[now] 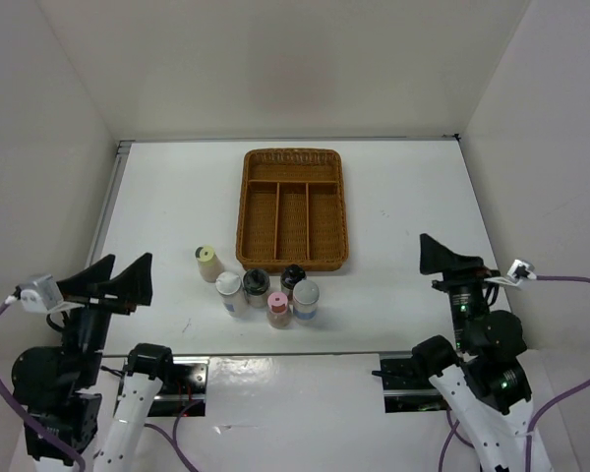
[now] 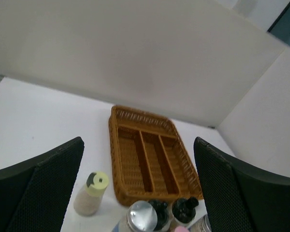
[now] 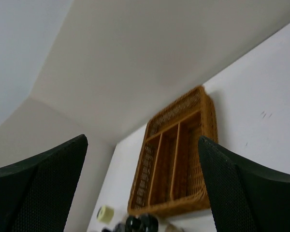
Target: Organize the condiment bottles
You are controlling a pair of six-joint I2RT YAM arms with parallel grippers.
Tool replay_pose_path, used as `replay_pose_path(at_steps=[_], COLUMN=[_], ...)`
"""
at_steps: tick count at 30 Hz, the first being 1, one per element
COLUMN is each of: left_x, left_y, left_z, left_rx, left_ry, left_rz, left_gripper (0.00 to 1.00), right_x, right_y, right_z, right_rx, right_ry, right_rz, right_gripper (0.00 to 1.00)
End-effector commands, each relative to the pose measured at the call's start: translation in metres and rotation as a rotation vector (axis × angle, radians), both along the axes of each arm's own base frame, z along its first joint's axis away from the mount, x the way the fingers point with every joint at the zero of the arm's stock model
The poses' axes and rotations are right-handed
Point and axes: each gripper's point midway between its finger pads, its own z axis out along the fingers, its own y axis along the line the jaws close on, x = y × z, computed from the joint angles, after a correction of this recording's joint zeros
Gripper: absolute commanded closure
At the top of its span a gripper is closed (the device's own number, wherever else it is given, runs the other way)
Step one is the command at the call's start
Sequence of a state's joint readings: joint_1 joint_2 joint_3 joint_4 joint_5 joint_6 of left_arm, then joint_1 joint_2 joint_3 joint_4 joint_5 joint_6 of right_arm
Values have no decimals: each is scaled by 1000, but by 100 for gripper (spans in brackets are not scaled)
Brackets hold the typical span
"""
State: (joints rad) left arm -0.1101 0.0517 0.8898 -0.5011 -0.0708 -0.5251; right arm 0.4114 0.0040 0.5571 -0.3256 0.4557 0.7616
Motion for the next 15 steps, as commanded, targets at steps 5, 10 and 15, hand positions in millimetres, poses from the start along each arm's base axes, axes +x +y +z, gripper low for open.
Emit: replay_pose_path(at_steps=[5, 10, 15], left_x=[83, 121, 152], left_y=[-14, -32, -31], left_z=[-40, -95, -147], left_rx=[170, 229, 253], left_ry=[462, 725, 926], left_rz=[-44, -153, -146], left_gripper=[0, 0, 0], right_x=[-21, 26, 79], right_y=[24, 51, 67], right_z=[46, 39, 17], right_rx=[-48, -238, -401], right_ry=[-168, 73, 308], right_rz=[162, 206, 205], right_gripper=[2, 2, 2])
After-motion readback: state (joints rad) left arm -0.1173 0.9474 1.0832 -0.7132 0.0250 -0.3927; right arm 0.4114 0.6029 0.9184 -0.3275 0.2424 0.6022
